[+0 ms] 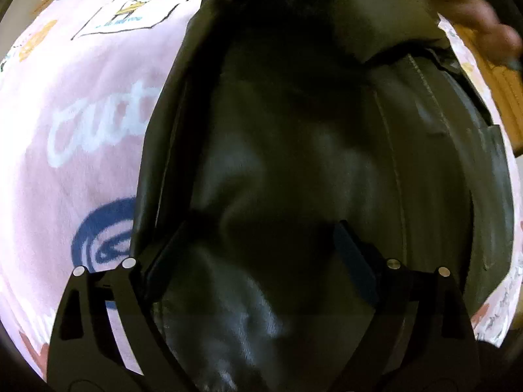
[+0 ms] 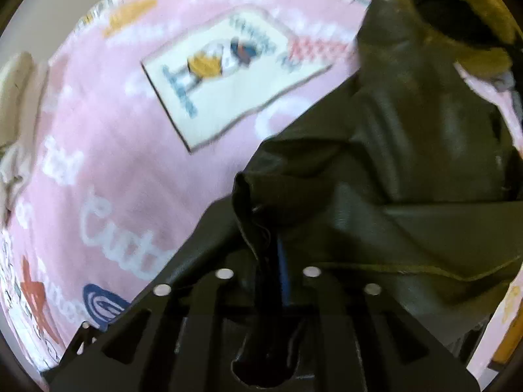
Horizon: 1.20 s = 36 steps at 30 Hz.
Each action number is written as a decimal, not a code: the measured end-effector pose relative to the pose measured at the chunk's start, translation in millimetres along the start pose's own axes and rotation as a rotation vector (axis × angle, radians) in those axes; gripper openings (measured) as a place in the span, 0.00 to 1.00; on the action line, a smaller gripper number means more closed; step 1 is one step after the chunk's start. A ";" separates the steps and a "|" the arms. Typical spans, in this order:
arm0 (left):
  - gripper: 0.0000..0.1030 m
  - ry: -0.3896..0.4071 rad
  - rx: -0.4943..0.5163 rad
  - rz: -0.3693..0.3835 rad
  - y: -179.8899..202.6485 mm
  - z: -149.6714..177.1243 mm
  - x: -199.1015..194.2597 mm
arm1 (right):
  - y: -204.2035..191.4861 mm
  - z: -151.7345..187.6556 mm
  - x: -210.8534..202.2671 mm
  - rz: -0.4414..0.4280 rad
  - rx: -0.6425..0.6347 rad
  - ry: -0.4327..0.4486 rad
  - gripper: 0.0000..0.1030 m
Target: Fold large clothes
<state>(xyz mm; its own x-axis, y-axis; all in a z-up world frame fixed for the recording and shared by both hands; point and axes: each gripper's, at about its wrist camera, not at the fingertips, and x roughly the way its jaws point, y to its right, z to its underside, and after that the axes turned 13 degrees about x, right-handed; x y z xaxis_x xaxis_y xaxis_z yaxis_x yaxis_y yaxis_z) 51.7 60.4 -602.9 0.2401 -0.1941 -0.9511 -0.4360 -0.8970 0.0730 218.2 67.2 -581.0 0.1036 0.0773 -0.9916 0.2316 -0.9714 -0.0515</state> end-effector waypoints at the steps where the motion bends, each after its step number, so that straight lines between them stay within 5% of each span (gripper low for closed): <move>1: 0.85 -0.005 0.003 0.010 -1.3 0.6 -1.4 | -0.2 -3.2 4.2 -0.016 0.003 -0.029 0.29; 5: 0.85 -0.032 0.006 0.032 -5.2 4.4 -9.2 | 9.1 -10.4 -9.6 -0.157 0.054 -0.077 0.68; 10: 0.85 -0.059 -0.065 0.048 -18.4 -1.0 -22.4 | 52.1 -17.6 -84.2 -0.473 0.142 0.000 0.82; 12: 0.85 -0.018 -0.177 0.079 -31.2 -10.1 -44.9 | 94.7 -23.9 -116.1 -0.621 0.194 0.054 0.85; 14: 0.85 0.042 -0.303 0.109 -44.2 -24.2 -69.7 | 138.4 -31.5 -137.7 -0.654 0.245 0.124 0.85; 17: 0.85 0.093 -0.445 0.134 -57.5 -59.0 -85.0 | 238.6 -24.5 -156.5 -0.633 0.362 0.213 0.85; 21: 0.85 0.092 -0.499 0.159 -56.2 -119.5 -57.1 | 378.7 10.2 -152.4 -0.460 0.490 0.227 0.85; 27: 0.85 0.058 -0.463 0.229 -40.5 -184.3 5.1 | 503.8 47.8 -129.7 -0.206 0.616 0.242 0.85; 29: 0.84 0.072 -0.428 0.234 -32.8 -197.5 14.1 | 523.5 44.0 -112.6 -0.189 0.661 0.222 0.85; 31: 0.62 0.052 -0.378 0.216 -22.4 -208.5 27.8 | 539.7 30.4 -92.9 -0.195 0.718 0.203 0.85; 32: 0.32 0.018 -0.352 0.188 -17.9 -212.4 38.0 | 539.4 20.7 -85.1 -0.203 0.730 0.201 0.85; 33: 0.17 -0.031 -0.339 0.140 -14.3 -214.1 49.0 | 541.5 11.6 -78.4 -0.201 0.740 0.200 0.85; 36: 0.02 -0.028 -0.285 0.088 -7.8 -212.3 52.6 | 538.2 -31.7 -60.1 -0.183 0.781 0.161 0.82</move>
<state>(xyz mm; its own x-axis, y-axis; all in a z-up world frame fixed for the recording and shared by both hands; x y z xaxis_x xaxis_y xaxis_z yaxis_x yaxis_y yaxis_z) 251.9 -27.1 -589.7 0.1862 -0.2680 -0.9453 -0.1920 -0.9535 0.2325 367.3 -453.2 -545.4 0.2805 0.2230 -0.9336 -0.4763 -0.8121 -0.3371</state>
